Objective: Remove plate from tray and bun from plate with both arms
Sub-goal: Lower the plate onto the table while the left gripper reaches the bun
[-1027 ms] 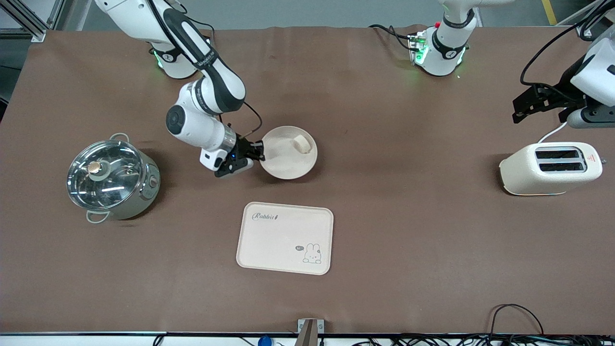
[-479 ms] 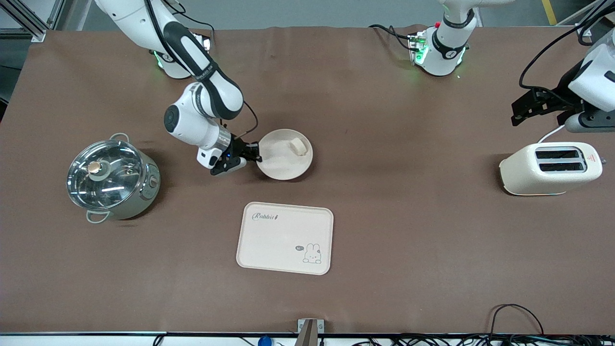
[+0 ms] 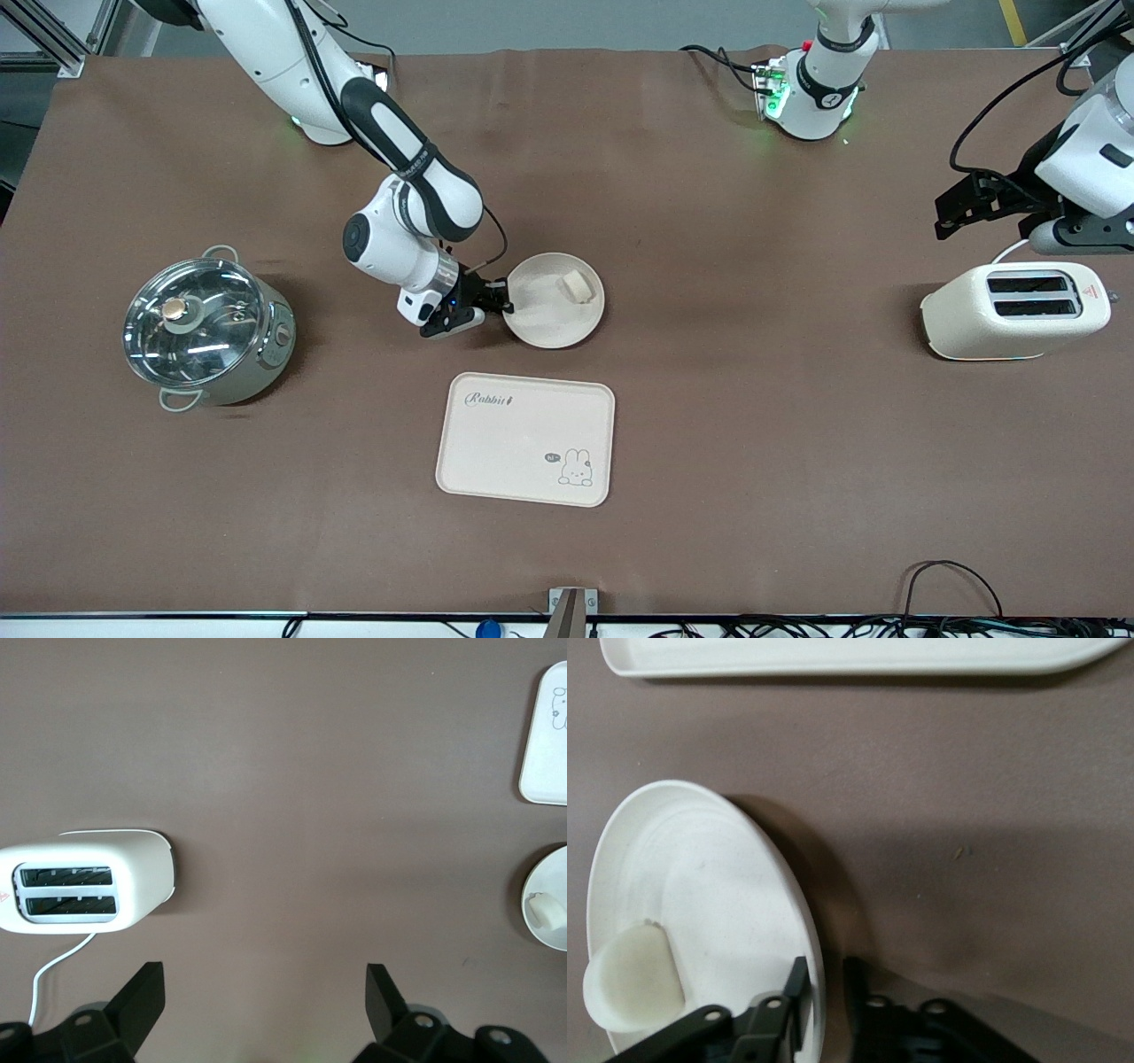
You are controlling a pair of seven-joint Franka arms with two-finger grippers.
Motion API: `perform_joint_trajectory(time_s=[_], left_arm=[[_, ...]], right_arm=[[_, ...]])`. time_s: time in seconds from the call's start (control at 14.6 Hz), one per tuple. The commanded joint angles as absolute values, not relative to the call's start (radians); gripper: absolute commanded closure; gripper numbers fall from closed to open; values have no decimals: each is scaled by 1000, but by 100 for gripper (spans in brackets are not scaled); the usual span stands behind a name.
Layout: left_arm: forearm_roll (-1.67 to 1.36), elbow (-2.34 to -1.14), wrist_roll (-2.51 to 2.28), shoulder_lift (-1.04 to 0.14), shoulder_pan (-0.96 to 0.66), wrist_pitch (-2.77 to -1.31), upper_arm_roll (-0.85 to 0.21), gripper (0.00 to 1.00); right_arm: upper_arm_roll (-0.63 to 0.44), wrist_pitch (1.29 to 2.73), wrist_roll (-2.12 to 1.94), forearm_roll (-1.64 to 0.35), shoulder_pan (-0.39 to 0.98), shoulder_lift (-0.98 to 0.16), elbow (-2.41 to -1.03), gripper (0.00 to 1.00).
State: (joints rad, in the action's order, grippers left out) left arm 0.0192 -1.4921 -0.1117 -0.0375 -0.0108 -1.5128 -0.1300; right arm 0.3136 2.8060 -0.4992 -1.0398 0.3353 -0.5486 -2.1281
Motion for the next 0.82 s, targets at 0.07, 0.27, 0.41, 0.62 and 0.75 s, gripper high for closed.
perform_joint_trajectory(time_s=[0.07, 0.27, 0.41, 0.62, 0.75], left_arm=[[2, -1474, -117, -75, -14, -1552, -175, 0], [2, -1474, -155, -130, -14, -1598, -257, 0], [2, -1476, -231, -165, -20, -1620, -316, 0], [2, -1477, -307, -230, -37, -1678, -376, 0], [3, -1477, -369, -268, -81, -1713, -380, 0]], right_arm=[[321, 2798, -496, -1063, 304, -548, -2126, 19], [318, 2754, -489, -1063, 275, -540, -2131, 14], [316, 2747, -489, -1062, 272, -505, -2154, 11], [308, 2717, -488, -1057, 238, -425, -2213, 0], [270, 2616, -488, -1046, 213, -367, -2233, 0]])
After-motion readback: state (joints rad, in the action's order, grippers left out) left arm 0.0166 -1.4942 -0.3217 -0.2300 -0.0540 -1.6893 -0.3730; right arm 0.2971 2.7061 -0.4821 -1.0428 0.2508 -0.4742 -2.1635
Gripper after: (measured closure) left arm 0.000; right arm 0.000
